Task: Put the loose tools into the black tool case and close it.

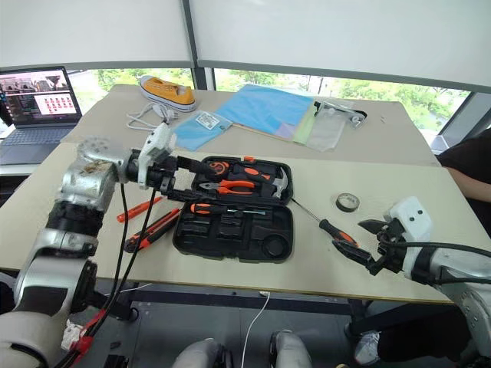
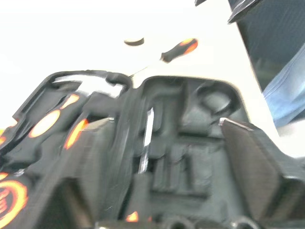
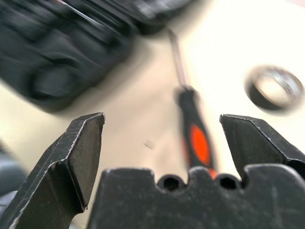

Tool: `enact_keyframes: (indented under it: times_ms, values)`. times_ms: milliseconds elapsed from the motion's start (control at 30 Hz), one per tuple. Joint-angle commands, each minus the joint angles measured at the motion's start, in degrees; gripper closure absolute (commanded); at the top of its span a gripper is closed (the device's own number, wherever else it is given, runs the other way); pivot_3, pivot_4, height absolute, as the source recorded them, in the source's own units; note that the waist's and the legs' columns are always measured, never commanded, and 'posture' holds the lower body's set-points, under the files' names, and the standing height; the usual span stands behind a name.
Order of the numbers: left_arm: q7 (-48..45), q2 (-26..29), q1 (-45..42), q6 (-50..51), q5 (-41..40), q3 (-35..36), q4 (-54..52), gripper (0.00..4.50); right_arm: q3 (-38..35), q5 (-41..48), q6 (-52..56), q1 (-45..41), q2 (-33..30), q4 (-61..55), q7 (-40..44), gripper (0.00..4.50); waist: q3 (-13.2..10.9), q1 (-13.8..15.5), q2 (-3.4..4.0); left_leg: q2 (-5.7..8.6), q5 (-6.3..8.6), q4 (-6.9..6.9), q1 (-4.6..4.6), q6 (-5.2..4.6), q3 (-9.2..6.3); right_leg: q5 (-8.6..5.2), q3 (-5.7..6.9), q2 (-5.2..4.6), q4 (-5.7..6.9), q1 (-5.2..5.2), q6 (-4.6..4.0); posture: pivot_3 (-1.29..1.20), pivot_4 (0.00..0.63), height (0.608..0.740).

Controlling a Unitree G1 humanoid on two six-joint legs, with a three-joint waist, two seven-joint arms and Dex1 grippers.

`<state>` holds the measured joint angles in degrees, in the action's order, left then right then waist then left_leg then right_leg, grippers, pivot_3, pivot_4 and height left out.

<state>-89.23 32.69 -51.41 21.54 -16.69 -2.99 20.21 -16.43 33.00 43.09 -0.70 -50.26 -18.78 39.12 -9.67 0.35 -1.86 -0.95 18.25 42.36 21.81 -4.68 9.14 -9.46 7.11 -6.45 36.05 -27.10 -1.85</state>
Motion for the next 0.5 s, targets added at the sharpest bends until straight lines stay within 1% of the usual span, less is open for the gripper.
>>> enact_keyframes:
  times_ms: [33, 167, 233, 300, 367, 400, 500]
  values:
    - [2.4, 0.9, 0.6, 5.1, -4.7, 1.7, -9.0, 0.05, 4.8, -5.3, -4.7, -4.0, 1.8, 6.3, -0.4, 0.00, 0.0, 0.1, 0.01, 0.00, -0.01, 0.01, 0.01, 0.02, 0.00, 0.00, 0.00, 0.00, 0.01, 0.00, 0.00, 0.00, 0.150, 0.718]
    - [2.1, 2.6, 2.9, 6.7, -6.6, 1.1, -13.2, 0.05, 8.6, -8.7, -8.2, -7.1, 4.4, 12.7, 0.6, 0.00, 0.0, 0.0, 0.11, 0.02, -0.03, -0.04, -0.07, 0.06, 0.03, 0.00, -0.01, 0.08, 0.04, 0.02, 0.00, 0.00, 0.150, 0.718]
    - [2.4, 3.4, 3.7, 7.2, -7.3, 1.0, -14.7, 0.00, 8.9, -9.3, -8.9, -7.7, 5.2, 14.2, 1.0, 0.42, 0.0, -0.1, 0.12, 0.02, -0.04, -0.07, -0.11, 0.07, 0.05, -0.01, -0.02, 0.14, 0.04, 0.04, -0.01, 0.00, 0.150, 0.718]
    - [2.3, 4.2, 4.4, 7.8, -7.8, 0.8, -15.7, 0.00, 8.6, -9.5, -8.9, -7.6, 5.6, 13.9, 1.3, 0.93, 0.1, -0.2, 0.13, 0.02, -0.05, -0.08, -0.12, 0.08, 0.05, -0.02, -0.02, 0.14, 0.04, 0.04, -0.02, 0.00, 0.150, 0.718]
    - [2.0, 5.2, 5.3, 7.7, -8.1, 0.9, -16.6, 0.00, 7.2, -8.9, -7.7, -6.6, 5.5, 11.6, 1.0, 1.61, 0.1, -0.3, 0.13, 0.01, -0.05, -0.08, -0.11, 0.10, 0.05, -0.02, -0.01, 0.15, 0.03, 0.04, -0.03, 0.00, 0.150, 0.718]
    - [1.9, 5.8, 6.1, 7.4, -8.2, 1.1, -17.1, 0.00, 5.3, -7.6, -6.5, -5.5, 5.1, 9.3, 0.9, 2.05, 0.0, -0.3, 0.14, 0.02, -0.05, -0.09, -0.12, 0.10, 0.05, -0.02, -0.01, 0.13, 0.04, 0.04, -0.03, 0.00, 0.150, 0.718]
    - [2.4, 7.3, 7.9, 6.4, -8.2, 1.3, -18.2, 0.00, -0.3, -4.2, -2.6, -2.7, 3.7, 3.3, 0.9, 3.00, 0.1, -0.2, 0.30, 0.01, -0.05, -0.16, -0.16, 0.11, 0.05, -0.05, -0.03, 0.01, 0.03, 0.04, -0.05, 0.00, 0.150, 0.718]
